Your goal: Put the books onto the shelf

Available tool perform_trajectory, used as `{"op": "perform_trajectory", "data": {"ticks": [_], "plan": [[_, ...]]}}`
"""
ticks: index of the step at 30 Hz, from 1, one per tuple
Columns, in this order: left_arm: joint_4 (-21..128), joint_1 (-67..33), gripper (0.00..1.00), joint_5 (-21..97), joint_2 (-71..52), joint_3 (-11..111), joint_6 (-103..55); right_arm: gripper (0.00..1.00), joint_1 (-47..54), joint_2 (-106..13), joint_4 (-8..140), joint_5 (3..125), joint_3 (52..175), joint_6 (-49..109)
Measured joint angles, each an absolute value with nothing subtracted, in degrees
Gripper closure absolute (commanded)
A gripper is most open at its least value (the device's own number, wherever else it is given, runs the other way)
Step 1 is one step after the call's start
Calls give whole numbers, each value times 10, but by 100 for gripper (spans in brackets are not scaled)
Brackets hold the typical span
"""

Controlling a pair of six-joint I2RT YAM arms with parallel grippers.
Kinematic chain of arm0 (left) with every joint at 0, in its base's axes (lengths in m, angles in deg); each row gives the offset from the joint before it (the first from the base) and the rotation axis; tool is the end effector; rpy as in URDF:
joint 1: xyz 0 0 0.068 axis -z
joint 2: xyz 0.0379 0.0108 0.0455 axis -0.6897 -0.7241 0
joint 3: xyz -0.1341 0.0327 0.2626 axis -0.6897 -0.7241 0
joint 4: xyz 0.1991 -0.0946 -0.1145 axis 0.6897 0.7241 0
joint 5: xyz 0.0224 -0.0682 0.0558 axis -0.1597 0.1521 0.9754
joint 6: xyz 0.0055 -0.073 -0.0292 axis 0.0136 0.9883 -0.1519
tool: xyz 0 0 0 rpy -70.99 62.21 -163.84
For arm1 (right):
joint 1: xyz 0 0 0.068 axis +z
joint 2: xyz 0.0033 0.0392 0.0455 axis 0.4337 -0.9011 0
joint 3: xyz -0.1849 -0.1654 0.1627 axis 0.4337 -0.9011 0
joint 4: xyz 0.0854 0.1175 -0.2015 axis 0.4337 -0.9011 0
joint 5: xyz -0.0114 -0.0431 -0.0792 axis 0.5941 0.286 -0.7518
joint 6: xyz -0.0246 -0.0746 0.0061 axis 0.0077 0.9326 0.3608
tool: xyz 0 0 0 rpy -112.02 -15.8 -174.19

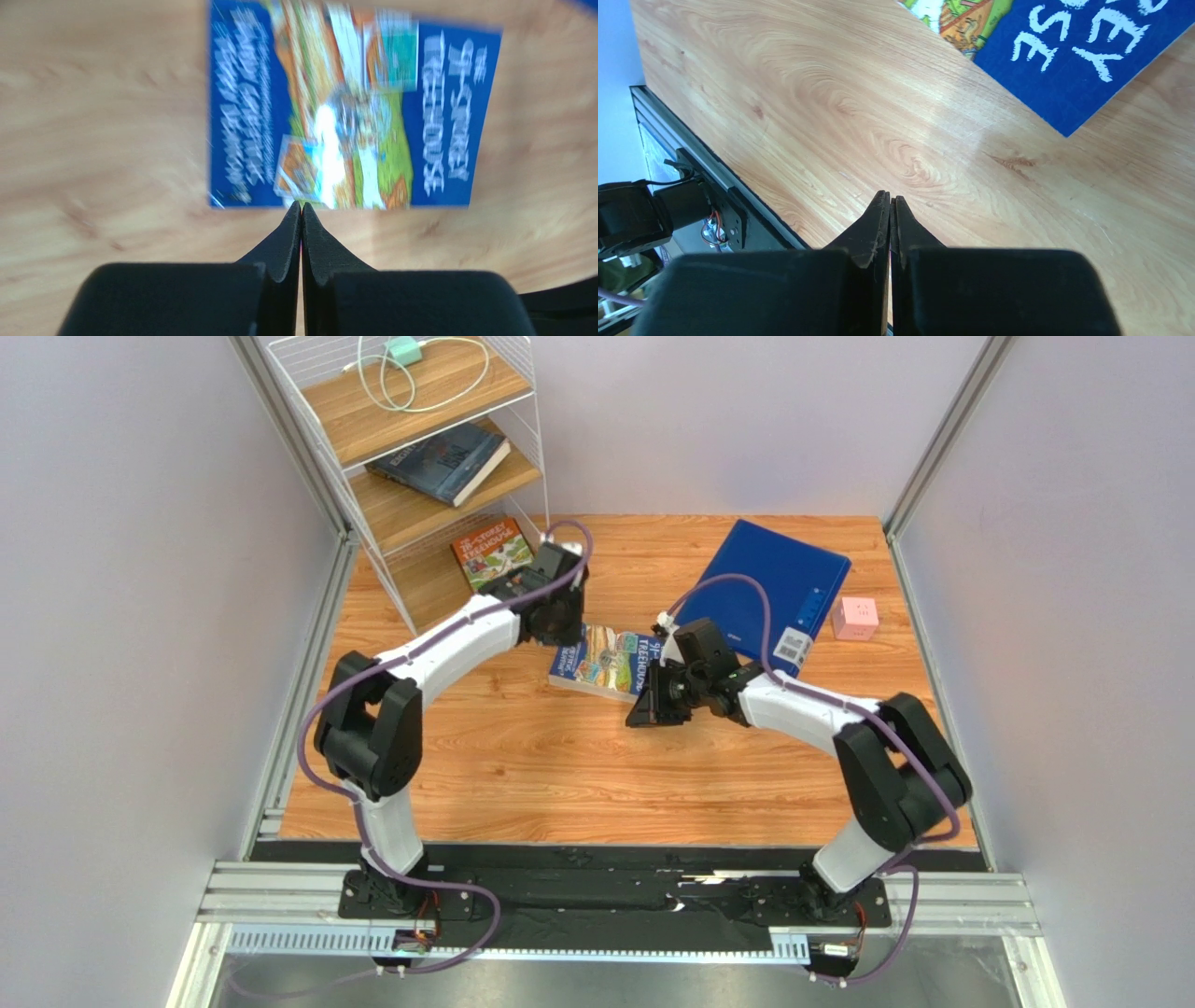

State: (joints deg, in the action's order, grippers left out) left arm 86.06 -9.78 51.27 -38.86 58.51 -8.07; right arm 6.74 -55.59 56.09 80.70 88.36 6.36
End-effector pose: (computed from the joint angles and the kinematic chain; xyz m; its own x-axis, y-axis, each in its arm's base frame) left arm 0.3447 -0.2241 0.2417 -0.8313 -0.0010 -0.5558 0.1432 0.9658 -0.2160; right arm 0.2584 0.1966 0.1980 -0.9162 -0.0344 -0.3992 -0.2865 0.7526 0.5928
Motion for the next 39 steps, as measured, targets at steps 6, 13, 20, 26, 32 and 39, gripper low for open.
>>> {"op": "perform_trajectory", "data": {"ticks": [6, 13, 20, 26, 32, 39], "plan": [[910, -160, 100, 514, -484, 805, -120, 100, 67, -670, 561, 813, 933, 31], [992, -169, 100, 517, -650, 998, -148, 100, 67, -735, 558, 813, 981, 3], [1063, -166, 100, 499, -736, 1051, -154, 100, 67, -738, 539, 785, 998, 1], [1077, -168, 100, 446, -743, 1052, -156, 100, 66, -739, 482, 736, 1026, 2], [1029, -165, 100, 394, -697, 958, -152, 100, 66, -739, 413, 655, 1060, 12], [945, -128, 100, 355, -572, 737, -126, 100, 65, -739, 368, 576, 1081, 30]]}}
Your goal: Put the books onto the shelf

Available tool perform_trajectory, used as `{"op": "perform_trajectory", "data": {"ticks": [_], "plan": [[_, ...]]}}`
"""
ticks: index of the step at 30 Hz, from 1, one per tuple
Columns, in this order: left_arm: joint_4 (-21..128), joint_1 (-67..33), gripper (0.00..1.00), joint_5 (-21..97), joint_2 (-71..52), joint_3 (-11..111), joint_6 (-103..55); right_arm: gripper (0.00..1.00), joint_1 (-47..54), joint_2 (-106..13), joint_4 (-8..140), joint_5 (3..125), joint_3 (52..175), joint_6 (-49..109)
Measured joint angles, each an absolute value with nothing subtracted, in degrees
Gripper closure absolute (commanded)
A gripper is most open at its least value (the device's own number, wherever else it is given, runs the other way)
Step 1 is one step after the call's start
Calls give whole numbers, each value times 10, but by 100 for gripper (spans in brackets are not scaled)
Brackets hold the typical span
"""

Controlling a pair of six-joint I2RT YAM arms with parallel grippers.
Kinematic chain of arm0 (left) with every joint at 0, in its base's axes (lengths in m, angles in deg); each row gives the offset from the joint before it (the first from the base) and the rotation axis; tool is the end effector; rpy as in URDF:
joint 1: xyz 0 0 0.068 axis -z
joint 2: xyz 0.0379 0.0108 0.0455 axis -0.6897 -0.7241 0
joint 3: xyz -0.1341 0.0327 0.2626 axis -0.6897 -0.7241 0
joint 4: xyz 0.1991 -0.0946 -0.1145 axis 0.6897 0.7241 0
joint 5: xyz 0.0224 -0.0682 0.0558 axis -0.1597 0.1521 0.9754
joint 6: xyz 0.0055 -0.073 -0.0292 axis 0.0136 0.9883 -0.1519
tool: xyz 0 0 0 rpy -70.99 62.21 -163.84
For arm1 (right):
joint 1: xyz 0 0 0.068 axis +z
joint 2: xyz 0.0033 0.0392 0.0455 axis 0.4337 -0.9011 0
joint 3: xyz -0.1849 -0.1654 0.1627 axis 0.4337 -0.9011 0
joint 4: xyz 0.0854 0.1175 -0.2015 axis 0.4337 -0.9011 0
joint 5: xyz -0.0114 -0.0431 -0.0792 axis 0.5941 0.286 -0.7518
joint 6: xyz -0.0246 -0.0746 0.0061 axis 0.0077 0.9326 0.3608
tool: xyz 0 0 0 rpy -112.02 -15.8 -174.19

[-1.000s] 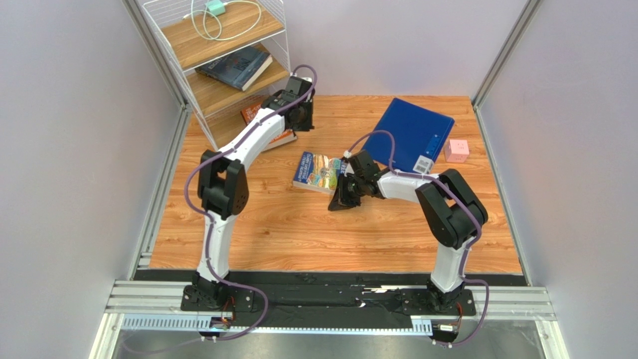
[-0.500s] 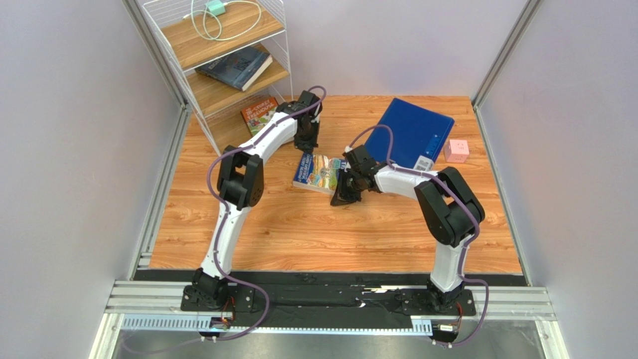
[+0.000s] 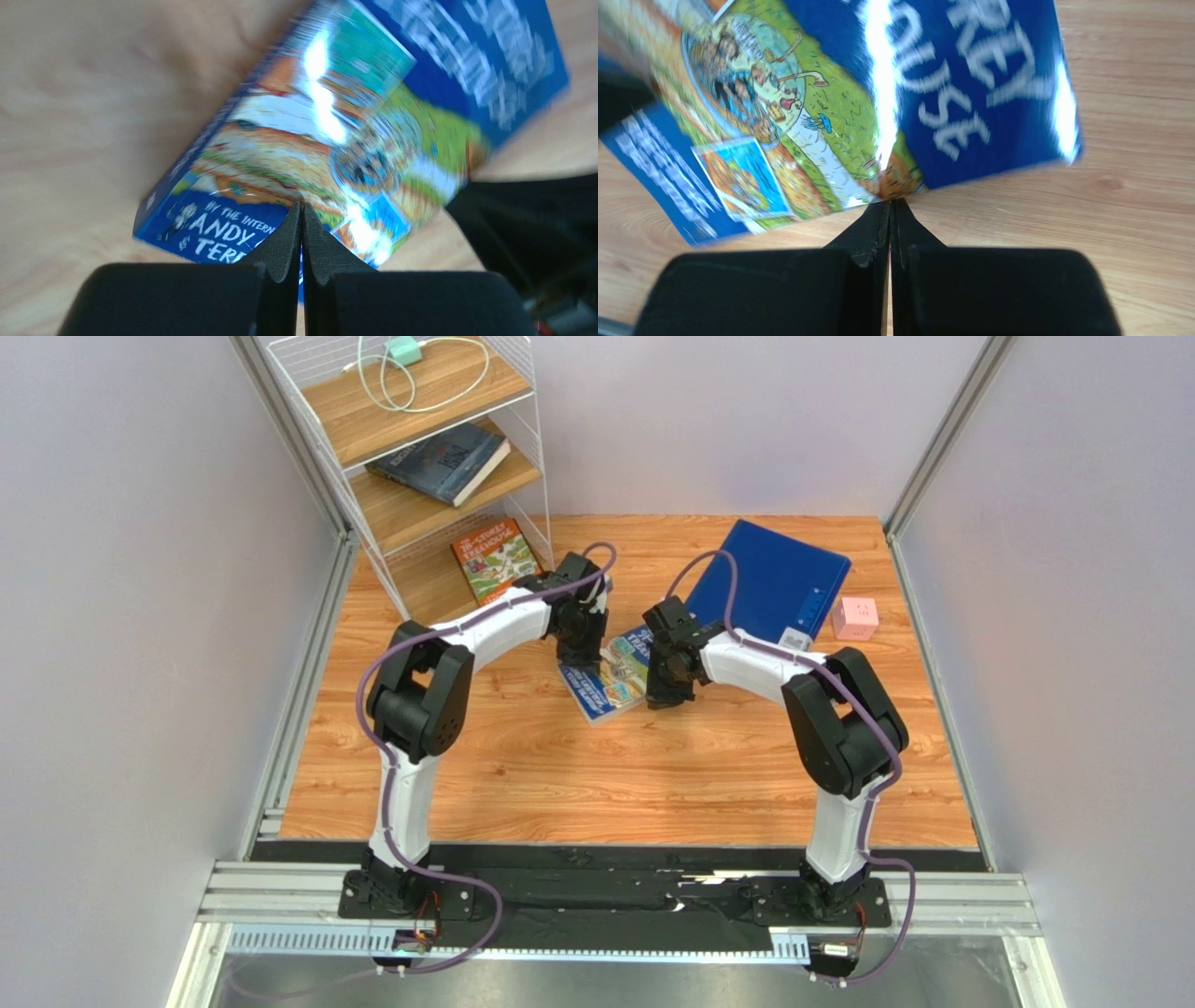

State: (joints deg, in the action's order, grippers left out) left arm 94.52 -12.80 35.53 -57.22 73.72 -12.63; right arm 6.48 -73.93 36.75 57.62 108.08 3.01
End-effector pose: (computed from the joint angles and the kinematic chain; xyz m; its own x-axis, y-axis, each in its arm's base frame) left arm 0.3954 -0.2507 0.1784 -0.9419 0.1120 -0.3166 0.2180 0.9209 -0.3230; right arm 0.3233 0.2046 0.1615 -0.9501 0.0582 -0.3064 -0.0112 0.9754 0.2200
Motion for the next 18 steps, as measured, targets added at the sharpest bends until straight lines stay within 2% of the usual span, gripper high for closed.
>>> {"op": "perform_trajectory", "data": {"ticks": [5, 11, 17, 18], "plan": [[891, -82, 100, 330, -500, 617, -101, 100, 65, -740, 361, 547, 1091, 43], [860, -64, 100, 328, -450, 545, -82, 99, 61, -741, 366, 523, 1116, 54], [880, -86, 100, 397, -390, 518, -78, 85, 23, -682, 418, 570, 1033, 58], [882, -95, 100, 406, -375, 514, -77, 76, 10, -670, 427, 586, 1016, 58]]}}
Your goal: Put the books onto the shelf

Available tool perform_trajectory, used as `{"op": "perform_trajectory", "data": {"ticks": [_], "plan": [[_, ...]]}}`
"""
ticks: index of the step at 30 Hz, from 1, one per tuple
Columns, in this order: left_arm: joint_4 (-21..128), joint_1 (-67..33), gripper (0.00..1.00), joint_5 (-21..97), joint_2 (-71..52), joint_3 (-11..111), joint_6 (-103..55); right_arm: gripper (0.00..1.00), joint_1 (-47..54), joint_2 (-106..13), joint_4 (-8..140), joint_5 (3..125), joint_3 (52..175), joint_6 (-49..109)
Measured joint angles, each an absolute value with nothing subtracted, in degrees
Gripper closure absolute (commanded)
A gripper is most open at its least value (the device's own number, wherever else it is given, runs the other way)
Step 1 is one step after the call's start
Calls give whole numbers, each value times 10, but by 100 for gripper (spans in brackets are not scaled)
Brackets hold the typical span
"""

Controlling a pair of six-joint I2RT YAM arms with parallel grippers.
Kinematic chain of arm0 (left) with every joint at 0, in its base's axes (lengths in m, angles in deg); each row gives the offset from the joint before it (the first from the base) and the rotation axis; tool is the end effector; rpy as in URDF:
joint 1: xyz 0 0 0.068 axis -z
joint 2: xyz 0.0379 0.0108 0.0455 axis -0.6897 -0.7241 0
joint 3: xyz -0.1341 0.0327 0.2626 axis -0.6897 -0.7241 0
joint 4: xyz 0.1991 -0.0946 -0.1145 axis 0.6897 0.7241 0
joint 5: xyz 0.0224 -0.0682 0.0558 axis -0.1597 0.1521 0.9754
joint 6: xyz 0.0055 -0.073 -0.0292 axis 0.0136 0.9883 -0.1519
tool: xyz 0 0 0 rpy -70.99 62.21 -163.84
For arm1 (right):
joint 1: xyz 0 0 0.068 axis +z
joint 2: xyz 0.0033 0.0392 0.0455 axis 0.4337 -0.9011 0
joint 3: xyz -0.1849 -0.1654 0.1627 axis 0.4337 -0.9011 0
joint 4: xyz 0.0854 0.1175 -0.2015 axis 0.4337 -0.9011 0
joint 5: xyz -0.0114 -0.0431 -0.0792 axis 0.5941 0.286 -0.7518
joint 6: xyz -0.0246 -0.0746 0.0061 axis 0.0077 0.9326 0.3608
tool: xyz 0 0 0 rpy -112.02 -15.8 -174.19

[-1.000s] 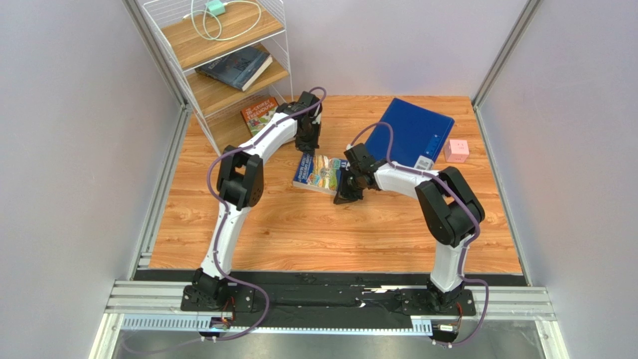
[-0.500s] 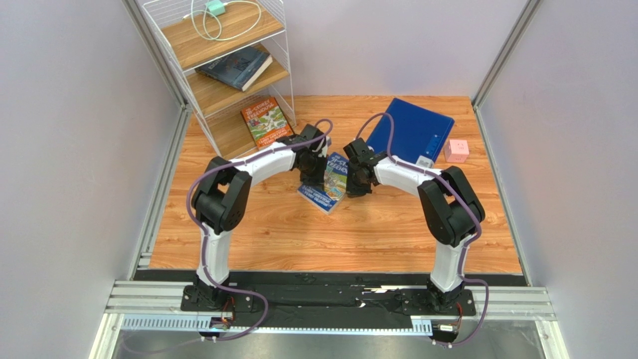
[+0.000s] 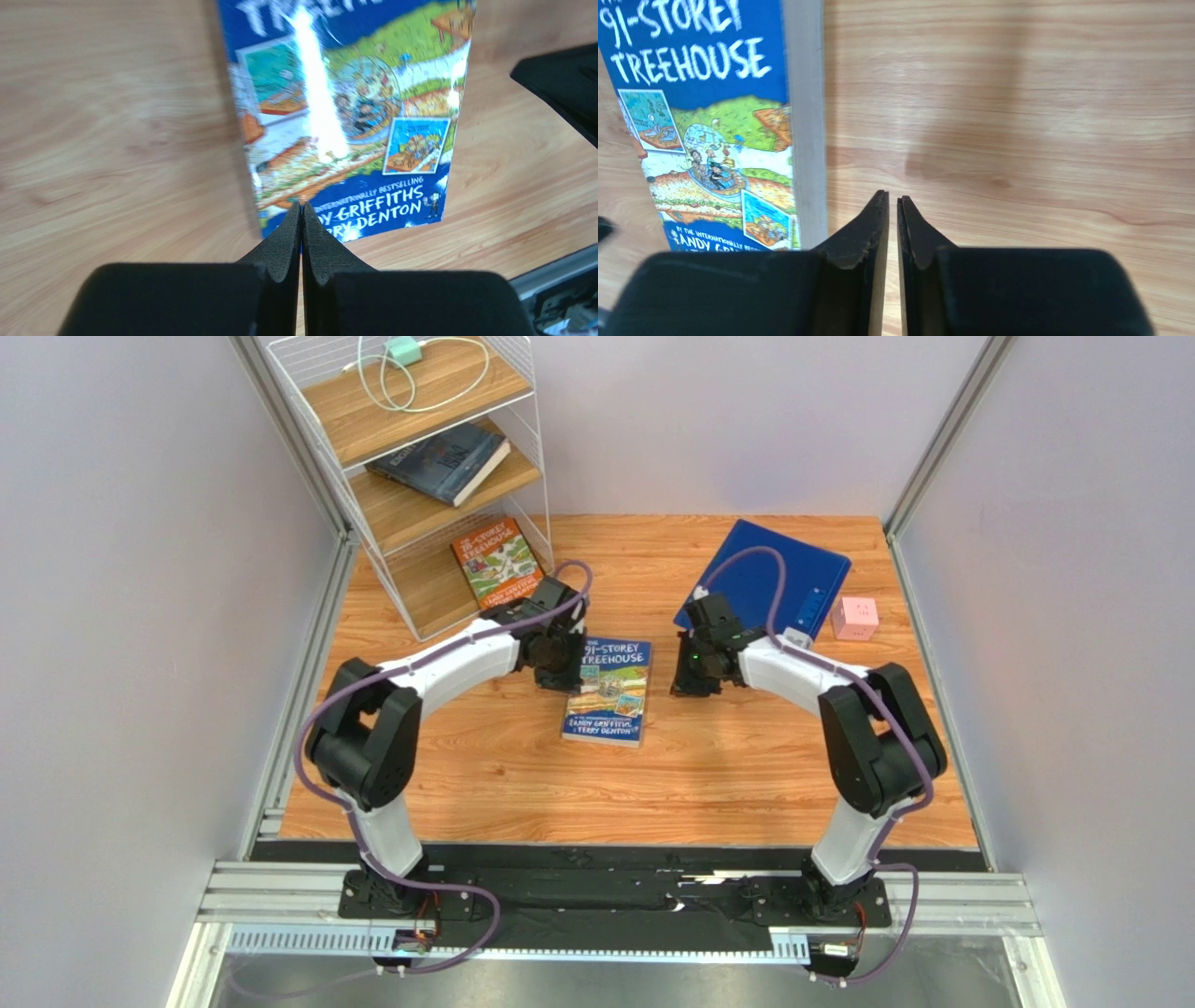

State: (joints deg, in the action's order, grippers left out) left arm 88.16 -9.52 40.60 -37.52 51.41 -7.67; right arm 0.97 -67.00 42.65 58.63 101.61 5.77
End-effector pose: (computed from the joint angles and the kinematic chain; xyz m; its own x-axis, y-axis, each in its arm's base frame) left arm 0.3135 -0.2205 0.2096 -0.9239 0.0590 -0.3780 0.1841 0.9347 -0.3040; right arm 0.3242 0.1652 0.1789 -0.9111 0.1180 -0.3950 0.0079 0.9630 0.2693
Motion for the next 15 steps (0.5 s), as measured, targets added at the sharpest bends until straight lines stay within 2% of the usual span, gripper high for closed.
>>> {"op": "perform_trajectory", "data": {"ticks": [4, 9, 15], "plan": [[883, -138, 100, 429, -342, 512, -73, 65, -32, -647, 473, 646, 974, 59], [889, -174, 100, 440, -363, 509, -66, 50, -28, -643, 532, 715, 949, 51], [888, -169, 100, 409, -418, 492, -57, 50, -12, -643, 579, 763, 940, 42]]}}
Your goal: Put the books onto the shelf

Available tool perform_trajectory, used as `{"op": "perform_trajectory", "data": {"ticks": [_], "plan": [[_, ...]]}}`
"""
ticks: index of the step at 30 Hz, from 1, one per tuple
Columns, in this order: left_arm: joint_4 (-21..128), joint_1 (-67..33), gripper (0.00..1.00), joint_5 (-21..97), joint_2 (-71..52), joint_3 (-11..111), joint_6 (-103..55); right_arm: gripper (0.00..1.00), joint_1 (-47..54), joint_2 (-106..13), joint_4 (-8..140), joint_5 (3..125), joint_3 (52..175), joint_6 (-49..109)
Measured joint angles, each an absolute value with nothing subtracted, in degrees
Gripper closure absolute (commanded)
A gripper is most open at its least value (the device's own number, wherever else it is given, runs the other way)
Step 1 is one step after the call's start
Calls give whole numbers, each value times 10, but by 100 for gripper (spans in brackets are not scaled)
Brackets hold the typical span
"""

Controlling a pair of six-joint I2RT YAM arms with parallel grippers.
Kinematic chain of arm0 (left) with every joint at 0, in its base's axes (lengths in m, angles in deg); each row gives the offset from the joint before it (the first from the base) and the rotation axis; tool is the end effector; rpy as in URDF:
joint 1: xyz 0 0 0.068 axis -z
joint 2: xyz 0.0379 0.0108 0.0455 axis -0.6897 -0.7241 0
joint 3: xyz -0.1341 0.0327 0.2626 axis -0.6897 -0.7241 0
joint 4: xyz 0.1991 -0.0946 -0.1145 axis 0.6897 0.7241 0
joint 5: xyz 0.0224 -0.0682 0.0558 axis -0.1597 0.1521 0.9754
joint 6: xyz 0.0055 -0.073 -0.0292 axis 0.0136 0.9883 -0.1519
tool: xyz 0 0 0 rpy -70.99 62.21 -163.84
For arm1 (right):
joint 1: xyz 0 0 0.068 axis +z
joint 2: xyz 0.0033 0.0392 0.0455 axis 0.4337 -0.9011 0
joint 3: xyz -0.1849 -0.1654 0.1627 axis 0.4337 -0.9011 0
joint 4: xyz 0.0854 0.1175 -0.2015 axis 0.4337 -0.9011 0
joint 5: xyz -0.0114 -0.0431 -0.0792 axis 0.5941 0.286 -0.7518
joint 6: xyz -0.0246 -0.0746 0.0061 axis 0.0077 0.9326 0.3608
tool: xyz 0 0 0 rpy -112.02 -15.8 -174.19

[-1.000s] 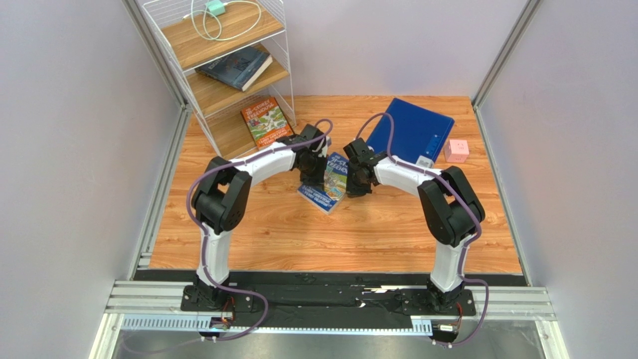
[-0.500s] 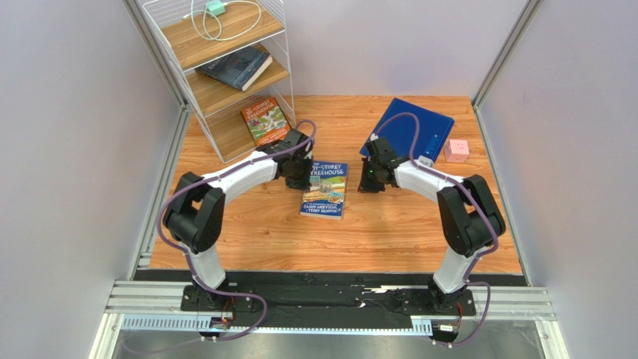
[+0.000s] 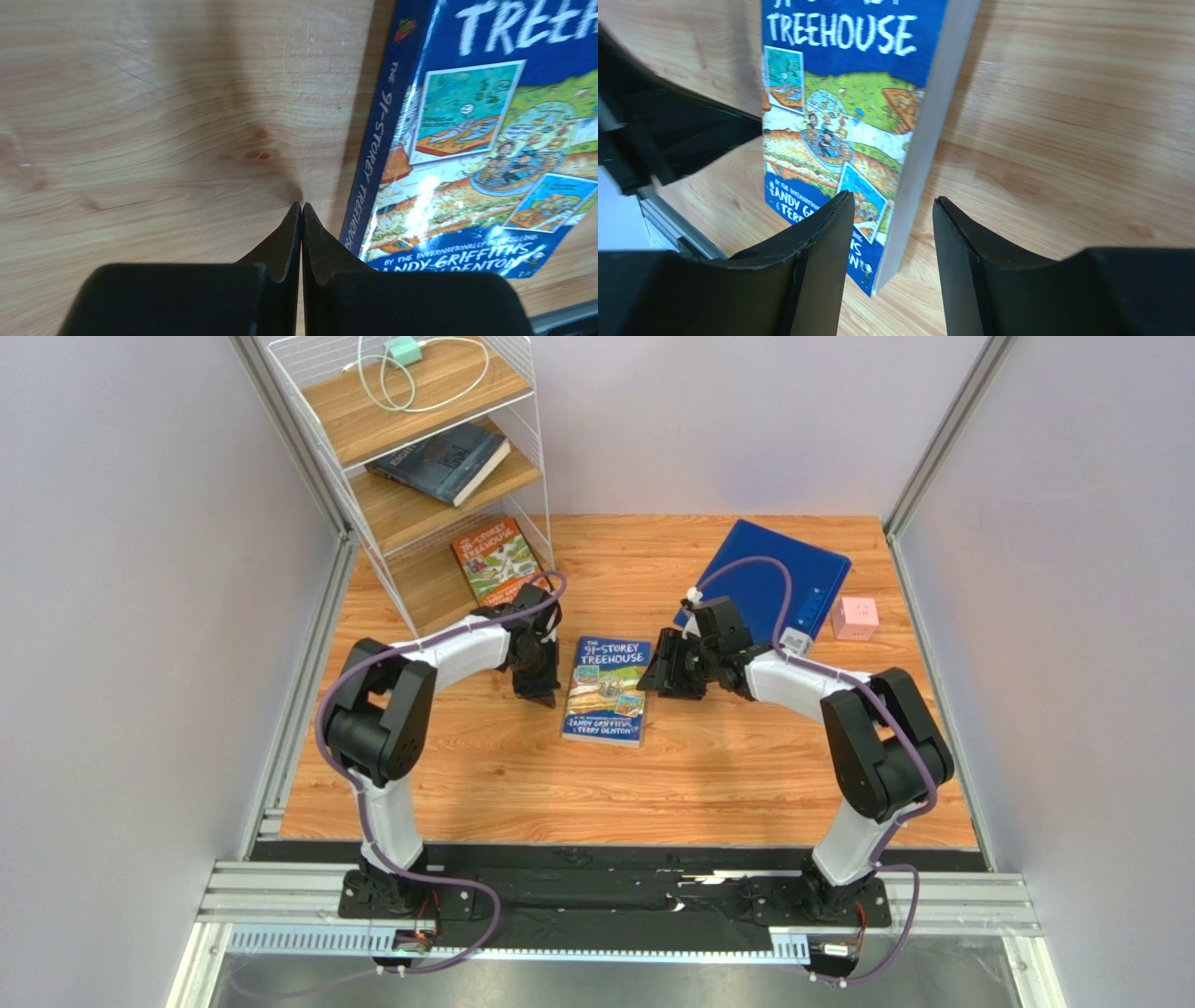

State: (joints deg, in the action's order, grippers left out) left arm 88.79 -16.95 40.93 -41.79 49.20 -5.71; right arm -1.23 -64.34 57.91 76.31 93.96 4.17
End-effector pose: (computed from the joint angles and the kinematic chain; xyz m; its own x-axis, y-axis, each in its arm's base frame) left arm 0.3364 -0.1762 0.1709 -0.9598 -0.0765 -0.2701 -0.0037 0.9655 -0.2604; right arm 0.3187 0.1698 0.1794 -0.9106 0.1432 -0.3878 -0.1073 0.8240 0.5563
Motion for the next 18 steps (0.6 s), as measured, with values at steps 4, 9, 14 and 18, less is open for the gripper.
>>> {"op": "perform_trajectory", "data": {"ticks": [4, 9, 14, 18], "plan": [[881, -168, 100, 386, -432, 487, -52, 50, 2, -655, 601, 774, 940, 35], [871, -167, 100, 373, -433, 487, -52, 52, 17, -685, 600, 776, 947, 31], [865, -166, 100, 367, -434, 486, -52, 55, 19, -697, 605, 783, 950, 27], [864, -161, 100, 366, -437, 487, -53, 55, 19, -697, 615, 802, 949, 22]]}}
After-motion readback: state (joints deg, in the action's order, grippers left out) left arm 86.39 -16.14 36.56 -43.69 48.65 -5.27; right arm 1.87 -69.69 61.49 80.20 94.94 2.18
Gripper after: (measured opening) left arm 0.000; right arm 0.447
